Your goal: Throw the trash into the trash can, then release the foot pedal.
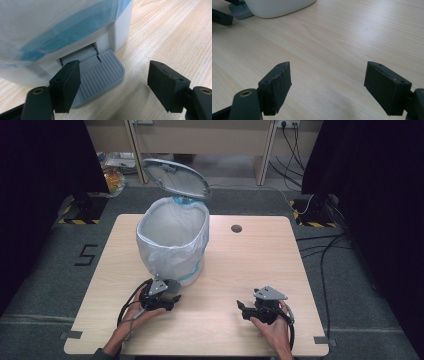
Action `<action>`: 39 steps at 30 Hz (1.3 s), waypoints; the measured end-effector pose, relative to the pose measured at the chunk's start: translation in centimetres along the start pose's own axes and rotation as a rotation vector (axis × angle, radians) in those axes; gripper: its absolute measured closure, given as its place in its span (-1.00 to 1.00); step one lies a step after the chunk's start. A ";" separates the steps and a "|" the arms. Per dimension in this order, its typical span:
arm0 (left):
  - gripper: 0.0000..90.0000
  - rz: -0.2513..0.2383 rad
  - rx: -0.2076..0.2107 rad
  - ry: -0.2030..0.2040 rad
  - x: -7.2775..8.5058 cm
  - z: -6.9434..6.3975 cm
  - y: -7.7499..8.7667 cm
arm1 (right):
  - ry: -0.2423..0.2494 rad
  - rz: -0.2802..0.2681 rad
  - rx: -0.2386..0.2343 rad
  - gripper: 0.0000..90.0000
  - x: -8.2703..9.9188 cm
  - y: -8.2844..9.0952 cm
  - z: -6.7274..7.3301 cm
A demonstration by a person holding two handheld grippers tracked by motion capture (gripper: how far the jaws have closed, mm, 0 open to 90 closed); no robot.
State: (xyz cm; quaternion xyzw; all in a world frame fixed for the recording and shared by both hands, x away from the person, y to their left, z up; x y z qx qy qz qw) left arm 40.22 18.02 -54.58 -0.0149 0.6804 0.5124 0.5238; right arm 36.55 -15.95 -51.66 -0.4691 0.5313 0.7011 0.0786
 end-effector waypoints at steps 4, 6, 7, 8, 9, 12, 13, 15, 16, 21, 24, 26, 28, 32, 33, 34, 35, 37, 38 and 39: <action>-0.42 0.003 -0.002 -0.003 0.0 0.0 0.0 | -0.006 0.017 -0.009 -0.55 0.6 -0.2 0.1; -0.42 0.001 0.000 0.005 0.0 0.0 0.0 | -0.002 0.026 -0.001 -0.55 0.9 -0.2 0.1; -0.42 0.000 0.000 0.006 0.0 0.0 0.0 | -0.005 0.028 -0.003 -0.55 1.0 -0.1 0.1; -0.42 0.001 0.001 0.006 0.0 0.0 0.0 | -0.008 0.028 -0.008 -0.55 1.1 -0.1 0.2; -0.42 0.001 0.003 0.006 0.0 0.1 0.0 | -0.009 0.035 -0.012 -0.55 1.2 -0.1 0.2; -0.42 -0.003 0.005 0.012 0.0 0.0 0.0 | -0.004 0.050 -0.009 -0.56 1.6 -0.2 0.4; -0.42 0.001 0.005 0.008 0.0 0.1 0.0 | 0.000 0.060 -0.010 -0.56 1.7 -0.2 0.5; -0.42 -0.003 0.005 0.012 0.0 0.1 0.0 | 0.006 0.078 -0.009 -0.56 2.0 -0.3 0.6; -0.42 -0.003 0.005 0.012 0.0 0.1 0.0 | 0.010 0.082 -0.008 -0.56 2.2 -0.4 0.7; -0.42 0.001 0.001 0.005 0.0 0.1 0.0 | 0.008 0.108 0.002 -0.56 2.6 -0.5 0.7; -0.42 -0.001 0.002 0.007 0.0 0.0 0.0 | 0.006 0.115 0.003 -0.56 2.9 -0.6 0.6; -0.42 0.000 0.000 0.004 0.0 0.0 0.0 | 0.003 0.122 0.005 -0.56 3.2 -0.7 0.6; -0.42 0.000 0.001 0.004 0.0 0.0 0.0 | -0.001 0.123 0.007 -0.57 3.3 -0.6 0.6; -0.42 0.000 -0.001 0.000 0.0 0.0 0.0 | -0.004 0.128 0.003 -0.64 3.4 -0.5 0.7; -0.42 -0.001 0.001 0.003 0.0 0.0 0.0 | -0.002 0.128 0.002 -0.64 3.4 -0.5 0.7; -0.42 -0.001 0.002 0.003 0.0 0.0 0.0 | -0.003 0.128 0.001 -0.64 3.4 -0.5 0.7; -0.42 -0.001 0.002 0.003 0.0 0.0 0.0 | -0.003 0.128 0.001 -0.64 3.4 -0.5 0.7; -0.42 0.002 -0.003 -0.003 0.0 0.0 0.0 | -0.003 0.128 0.002 -0.65 3.4 -0.6 0.7; -0.42 0.001 -0.006 -0.004 0.0 0.0 0.0 | -0.003 0.128 0.002 -0.65 3.4 -0.6 0.7; -0.42 0.004 -0.007 -0.009 0.0 0.0 0.0 | -0.003 0.129 0.002 -0.65 3.4 -0.6 0.7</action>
Point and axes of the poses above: each handheld gripper's, and its own axes: y roughly backward along the jaws, x roughly out of its underside, z roughly to its left, the point moved 4 cm from there along -y, roughly forward along the jaws, and after that the axes turned 6 degrees about z, right-handed, at the moved point
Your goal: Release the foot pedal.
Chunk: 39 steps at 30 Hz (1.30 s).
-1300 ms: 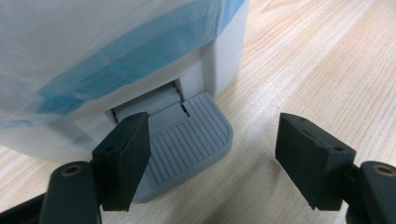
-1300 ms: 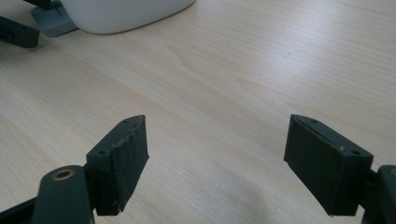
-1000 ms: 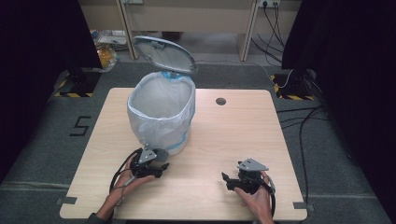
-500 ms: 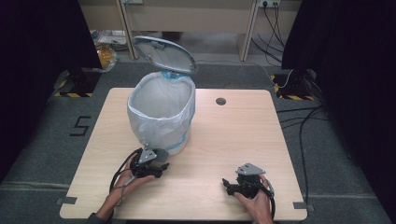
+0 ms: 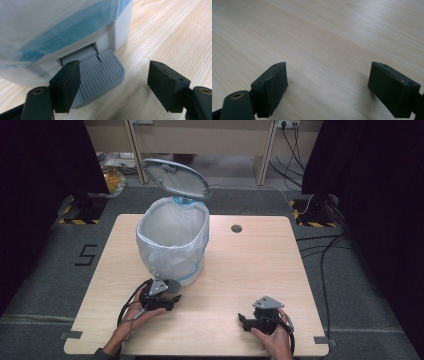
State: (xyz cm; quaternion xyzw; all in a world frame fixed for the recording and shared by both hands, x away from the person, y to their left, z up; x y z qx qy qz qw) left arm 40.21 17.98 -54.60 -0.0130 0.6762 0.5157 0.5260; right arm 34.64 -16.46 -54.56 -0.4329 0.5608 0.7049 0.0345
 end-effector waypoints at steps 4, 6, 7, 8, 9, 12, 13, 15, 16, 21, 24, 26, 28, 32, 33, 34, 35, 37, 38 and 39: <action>-0.42 -0.004 0.010 0.006 0.0 0.1 0.0 | 0.003 0.002 -0.002 -0.66 0.0 0.0 0.0; -0.42 -0.001 0.007 0.000 0.0 0.1 0.0 | 0.003 0.002 -0.004 -0.68 0.0 -0.1 0.0; -0.42 -0.002 0.003 -0.002 0.0 0.0 0.0 | 0.006 0.003 -0.004 -0.68 -0.1 -0.1 0.0; -0.42 0.000 0.000 -0.007 0.0 0.0 0.0 | 0.007 0.003 -0.005 -0.68 -0.1 -0.1 0.0; -0.42 0.000 -0.001 -0.008 0.0 0.0 0.0 | 0.006 0.004 -0.005 -0.68 -0.1 -0.1 0.0; -0.42 -0.005 0.010 0.001 0.0 0.1 0.1 | 0.005 0.004 -0.004 -0.68 -0.1 -0.1 0.0; -0.42 -0.005 0.012 0.003 0.0 0.1 0.1 | 0.005 0.004 -0.004 -0.68 -0.1 -0.1 0.0; -0.42 -0.007 0.019 0.005 0.0 0.2 0.1 | 0.006 0.004 -0.004 -0.68 -0.1 -0.1 0.0; -0.42 -0.012 0.021 0.007 0.0 0.2 0.1 | 0.006 0.004 -0.004 -0.68 -0.1 -0.1 0.0; -0.42 -0.015 0.021 0.013 0.0 0.2 0.2 | 0.006 0.004 -0.004 -0.68 -0.1 -0.1 0.0; -0.42 -0.015 0.018 0.009 -0.1 0.2 0.3 | 0.006 0.004 -0.005 -0.68 -0.1 -0.1 0.0; -0.42 -0.023 0.023 0.016 -0.2 0.2 0.3 | 0.006 0.004 -0.004 -0.68 -0.1 -0.1 0.0; -0.42 -0.019 0.028 0.016 -0.2 0.3 0.5 | 0.006 0.005 -0.004 -0.68 -0.1 -0.1 0.0; -0.42 -0.024 0.025 0.017 -0.3 0.2 0.5 | 0.007 0.005 -0.003 -0.68 -0.1 -0.1 0.0; -0.42 -0.023 0.025 0.019 -0.3 0.2 0.5 | 0.007 0.005 -0.003 -0.68 -0.1 -0.1 0.0; -0.42 -0.021 0.025 0.019 -0.3 0.3 0.5 | 0.007 0.005 -0.003 -0.69 -0.1 -0.1 0.0; -0.42 -0.024 0.027 0.024 -0.3 0.3 0.5 | 0.007 0.005 -0.004 -0.68 -0.1 -0.1 0.0; -0.42 -0.031 0.035 0.036 -0.3 0.4 0.5 | 0.006 0.005 -0.004 -0.68 -0.1 -0.1 0.0; -0.42 -0.031 0.034 0.040 -0.4 0.4 0.6 | 0.007 0.005 -0.004 -0.69 -0.1 -0.1 0.0; -0.42 -0.033 0.035 0.044 -0.4 0.5 0.6 | 0.007 0.005 -0.004 -0.69 -0.1 -0.1 0.0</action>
Point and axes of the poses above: each handheld gripper's, and its own axes: y roughly backward along the jaws, x roughly out of its underside, z roughly to its left, the point moved 4 cm from there along -y, roughly forward along the jaws, and after that the axes turned 6 degrees about z, right-handed, at the moved point
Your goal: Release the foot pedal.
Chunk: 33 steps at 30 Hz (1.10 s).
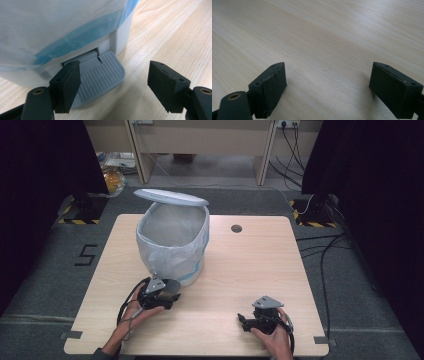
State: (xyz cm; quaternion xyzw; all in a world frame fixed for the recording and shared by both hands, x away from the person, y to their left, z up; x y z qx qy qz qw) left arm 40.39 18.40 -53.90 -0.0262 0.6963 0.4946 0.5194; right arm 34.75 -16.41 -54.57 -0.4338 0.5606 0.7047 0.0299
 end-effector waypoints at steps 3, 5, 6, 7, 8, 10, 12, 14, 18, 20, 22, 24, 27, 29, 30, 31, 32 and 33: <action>-0.42 -0.005 -0.006 0.012 0.0 0.3 0.1 | 0.000 0.000 0.000 -0.69 0.0 0.0 0.0; -0.42 -0.008 -0.007 0.017 0.0 0.3 0.2 | 0.000 0.000 0.000 -0.69 0.0 0.0 0.0; -0.42 -0.009 -0.010 0.015 0.0 0.4 0.3 | 0.000 0.000 0.000 -0.69 0.0 0.0 0.0; -0.42 -0.016 -0.007 0.018 -0.1 0.4 0.4 | 0.000 0.000 0.000 -0.69 0.0 0.0 0.0; -0.42 -0.026 -0.006 0.020 -0.2 0.5 0.5 | 0.002 -0.001 -0.001 -0.69 0.0 0.0 0.0; -0.42 -0.044 -0.009 0.020 -0.3 0.6 0.8 | 0.002 -0.001 -0.001 -0.69 0.0 0.0 0.0; -0.42 -0.033 -0.003 0.024 -0.3 0.8 0.9 | 0.003 -0.001 -0.002 -0.69 0.0 0.0 0.0; -0.42 -0.037 0.001 0.034 -0.3 0.9 1.0 | 0.003 -0.001 -0.002 -0.69 0.0 0.0 0.0; -0.45 -0.024 0.006 0.045 -0.2 1.1 1.4 | 0.003 -0.001 -0.002 -0.69 0.0 0.0 0.0; -0.45 -0.027 0.011 0.056 -0.2 1.3 1.7 | 0.003 -0.001 -0.002 -0.69 0.0 0.0 0.0; -0.46 -0.038 0.011 0.062 -0.4 1.2 2.1 | 0.002 -0.001 -0.003 -0.69 0.0 0.0 0.0; -0.46 -0.050 0.016 0.067 -0.6 1.1 2.6 | 0.003 -0.001 -0.002 -0.69 0.0 0.0 0.0; -0.47 -0.046 0.030 0.061 -0.6 0.7 3.1 | 0.002 -0.001 -0.003 -0.69 0.0 0.0 0.0; -0.50 -0.039 0.033 0.057 -0.3 0.5 3.2 | 0.002 -0.001 -0.003 -0.69 0.0 0.0 0.0; -0.50 -0.033 0.036 0.055 0.0 0.3 3.3 | 0.002 -0.001 -0.003 -0.69 0.0 0.0 0.0; -0.51 -0.032 0.033 0.056 0.2 0.3 3.4 | 0.002 -0.001 -0.003 -0.69 0.0 0.0 0.0; -0.51 -0.031 0.033 0.058 0.4 0.3 3.4 | 0.002 -0.001 -0.003 -0.69 0.0 0.0 0.0; -0.51 -0.029 0.032 0.058 0.6 0.2 3.5 | 0.002 -0.001 -0.003 -0.69 0.0 0.0 0.0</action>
Point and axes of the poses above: each handheld gripper's, and its own axes: y roughly backward along the jaws, x roughly out of its underside, z roughly to its left, the point moved 4 cm from there along -y, roughly forward along the jaws, and after that the axes turned 6 degrees about z, right-handed, at the moved point
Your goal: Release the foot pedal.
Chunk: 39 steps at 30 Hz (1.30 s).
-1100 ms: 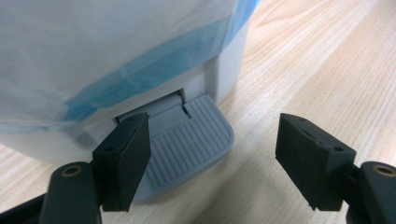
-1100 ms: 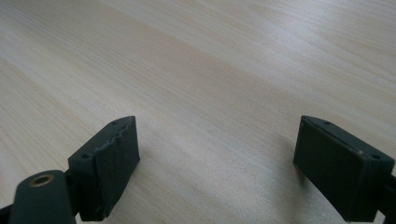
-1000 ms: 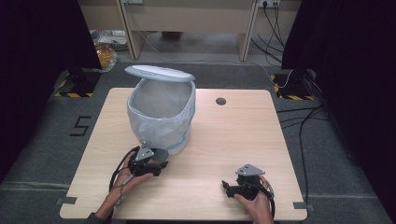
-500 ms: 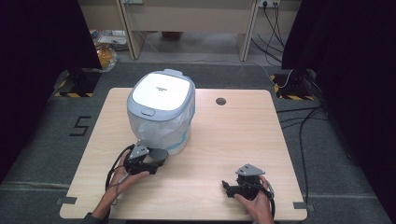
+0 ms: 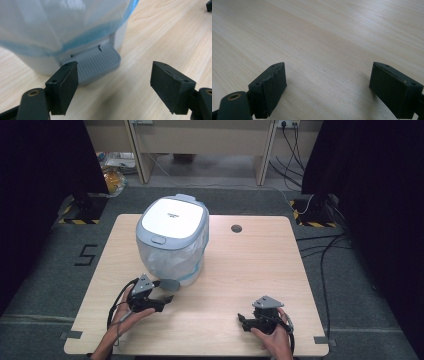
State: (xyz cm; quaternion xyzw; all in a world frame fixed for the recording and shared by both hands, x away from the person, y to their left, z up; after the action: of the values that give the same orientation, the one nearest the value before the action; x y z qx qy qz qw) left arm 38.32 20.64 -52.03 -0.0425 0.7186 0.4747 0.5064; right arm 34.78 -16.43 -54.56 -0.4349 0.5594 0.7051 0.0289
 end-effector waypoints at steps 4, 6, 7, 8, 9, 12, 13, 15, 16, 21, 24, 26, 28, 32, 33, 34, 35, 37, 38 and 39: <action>-0.52 0.000 0.006 0.013 1.0 -0.3 0.5 | 0.001 0.000 -0.001 -0.69 0.0 0.0 0.0; -0.53 0.005 0.008 0.009 1.4 -0.5 0.6 | 0.000 0.000 0.000 -0.69 0.0 0.0 0.0; -0.53 0.005 0.008 0.011 1.6 -0.6 0.7 | 0.001 0.000 -0.001 -0.69 0.0 0.0 0.0; -0.54 0.005 0.010 0.011 1.7 -0.7 0.8 | 0.001 0.000 0.000 -0.69 0.0 0.0 0.0; -0.55 0.004 0.011 0.013 1.8 -0.7 0.9 | 0.001 0.000 -0.001 -0.69 0.0 0.0 0.0; -0.59 0.007 0.014 0.013 2.0 -1.0 1.1 | 0.001 0.000 0.000 -0.69 0.0 0.0 0.0; -0.61 0.012 0.014 0.012 2.0 -1.0 1.1 | 0.001 0.000 0.000 -0.69 0.0 0.0 0.0; -0.65 0.022 0.014 0.016 2.2 -1.0 1.0 | 0.001 0.000 0.000 -0.69 0.0 0.0 0.0; -0.66 0.023 0.017 0.022 2.3 -1.0 1.0 | 0.001 0.000 -0.001 -0.69 0.0 0.0 0.0; -0.66 0.049 0.005 0.016 3.1 -1.1 0.9 | 0.001 0.000 -0.001 -0.69 0.0 0.0 0.0; -0.66 0.067 0.009 0.022 3.5 -1.0 0.9 | 0.001 0.000 -0.001 -0.69 0.0 0.0 0.0; -0.66 0.072 0.010 0.026 3.7 -0.9 1.0 | 0.001 0.000 0.000 -0.69 0.0 0.0 0.0; -0.66 0.083 0.011 0.027 3.9 -0.9 1.2 | 0.001 0.000 -0.001 -0.69 0.0 0.0 0.0; -0.66 0.102 0.006 0.024 4.5 -1.1 1.3 | 0.002 0.000 -0.001 -0.69 0.0 0.0 0.0; -0.66 0.105 -0.003 0.021 4.7 -1.2 1.4 | 0.001 0.000 -0.001 -0.69 0.0 0.0 0.0; -0.66 0.110 -0.009 0.017 4.9 -1.2 1.4 | 0.002 0.000 -0.001 -0.69 0.0 0.0 0.0; -0.66 0.115 -0.011 0.015 5.1 -1.2 1.5 | 0.001 0.000 -0.001 -0.69 0.0 0.0 0.0; -0.66 0.112 -0.009 0.024 5.3 -1.3 1.7 | 0.002 0.000 -0.001 -0.69 0.0 0.0 0.0; -0.66 0.114 -0.007 0.029 5.5 -1.3 1.9 | 0.001 0.000 -0.001 -0.69 0.0 0.0 0.0; -0.66 0.126 -0.006 0.025 5.6 -1.3 2.0 | 0.001 0.000 -0.001 -0.69 0.0 0.0 0.0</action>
State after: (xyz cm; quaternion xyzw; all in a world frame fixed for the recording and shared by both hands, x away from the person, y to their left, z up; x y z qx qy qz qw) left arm 33.65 23.10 -55.00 -0.0049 0.7246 0.5072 0.4665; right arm 34.79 -16.44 -54.57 -0.4354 0.5590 0.7051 0.0282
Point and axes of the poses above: each handheld gripper's, and its own axes: y roughly backward along the jaws, x roughly out of its underside, z roughly to its left, the point moved 4 cm from there along -y, roughly forward along the jaws, and after that the axes turned 6 degrees about z, right-handed, at the moved point
